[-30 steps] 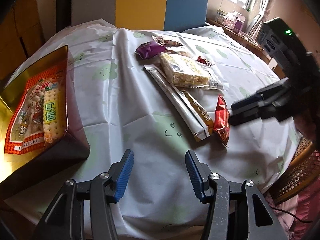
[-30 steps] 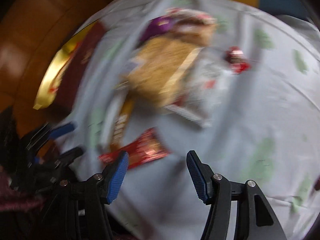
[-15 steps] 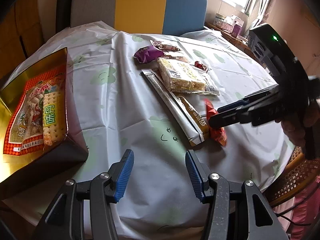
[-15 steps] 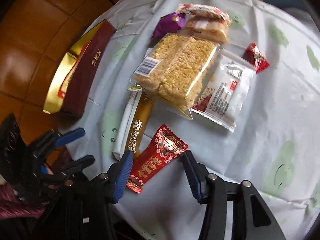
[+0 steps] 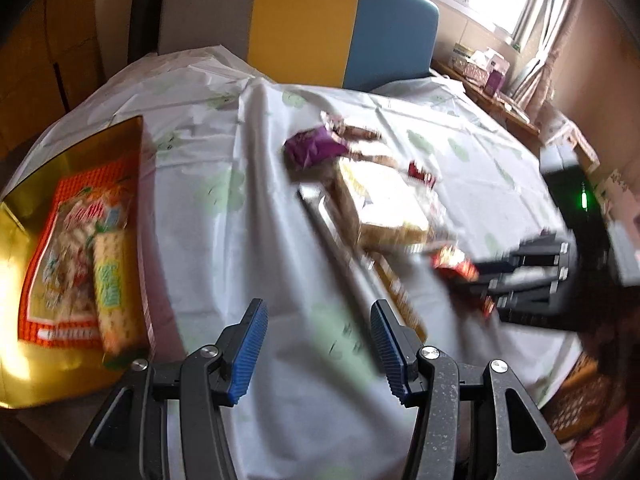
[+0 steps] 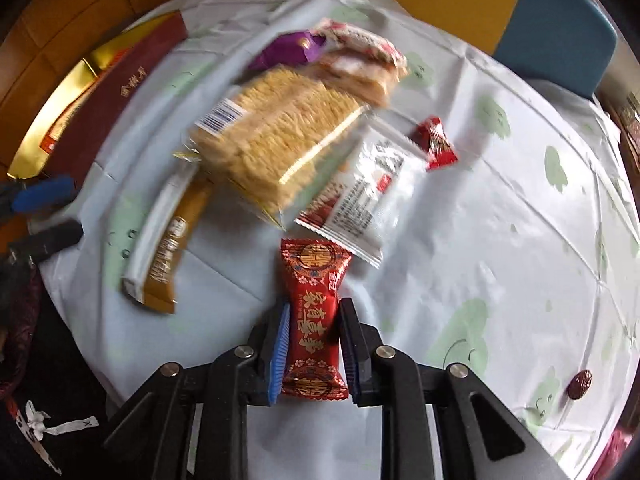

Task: Organize snacks
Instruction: 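Grasp the red wrapped candy bar with the right tool, then grasp the puffed-rice bar pack with the left tool while the right tool holds the red bar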

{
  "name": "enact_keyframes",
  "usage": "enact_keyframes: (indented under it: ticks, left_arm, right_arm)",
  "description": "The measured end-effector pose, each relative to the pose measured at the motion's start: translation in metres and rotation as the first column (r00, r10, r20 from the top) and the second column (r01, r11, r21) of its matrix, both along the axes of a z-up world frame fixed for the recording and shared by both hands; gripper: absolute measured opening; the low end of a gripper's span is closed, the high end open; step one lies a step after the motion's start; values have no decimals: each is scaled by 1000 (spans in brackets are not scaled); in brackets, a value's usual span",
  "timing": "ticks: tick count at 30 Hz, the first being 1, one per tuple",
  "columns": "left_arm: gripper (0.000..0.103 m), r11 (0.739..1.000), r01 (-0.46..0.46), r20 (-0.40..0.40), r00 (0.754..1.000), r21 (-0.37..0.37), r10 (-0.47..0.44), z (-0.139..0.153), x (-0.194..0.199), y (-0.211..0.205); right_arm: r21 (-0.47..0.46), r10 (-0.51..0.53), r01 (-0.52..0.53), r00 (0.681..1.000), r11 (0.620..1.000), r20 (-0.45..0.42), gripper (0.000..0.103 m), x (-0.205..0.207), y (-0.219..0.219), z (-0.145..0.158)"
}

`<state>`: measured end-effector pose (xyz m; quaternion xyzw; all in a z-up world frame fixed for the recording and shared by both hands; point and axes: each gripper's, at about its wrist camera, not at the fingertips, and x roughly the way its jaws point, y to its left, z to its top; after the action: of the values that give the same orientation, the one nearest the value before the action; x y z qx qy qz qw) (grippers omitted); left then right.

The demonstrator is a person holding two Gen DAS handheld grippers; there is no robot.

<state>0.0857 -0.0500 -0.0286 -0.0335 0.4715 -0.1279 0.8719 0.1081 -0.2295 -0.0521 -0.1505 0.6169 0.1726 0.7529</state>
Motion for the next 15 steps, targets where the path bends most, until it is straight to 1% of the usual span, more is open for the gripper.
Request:
enact_keyframes:
  ticks: [1,3,8,15]
  left_arm:
    - [55,1000,3,0,1000,-4,-3,3,7,-4]
    - [57,1000,19,9,1000,10,-19,7,19,-14]
    - [72,997,60,26,998,43,-61,12,49,-40]
    - [73,990,102,-5,995,95,-102,0,86,-70]
  right_arm:
    - [4,-3,3,1000,1000,-4,24,1,1,0]
    - [15,-16,16,1000,1000,-16,25,6,-4,-1]
    - [25,-26,27,999,999,-27,25,9,-16,1]
    - [30,-33,34,999,999,-35,26,8,-17,1]
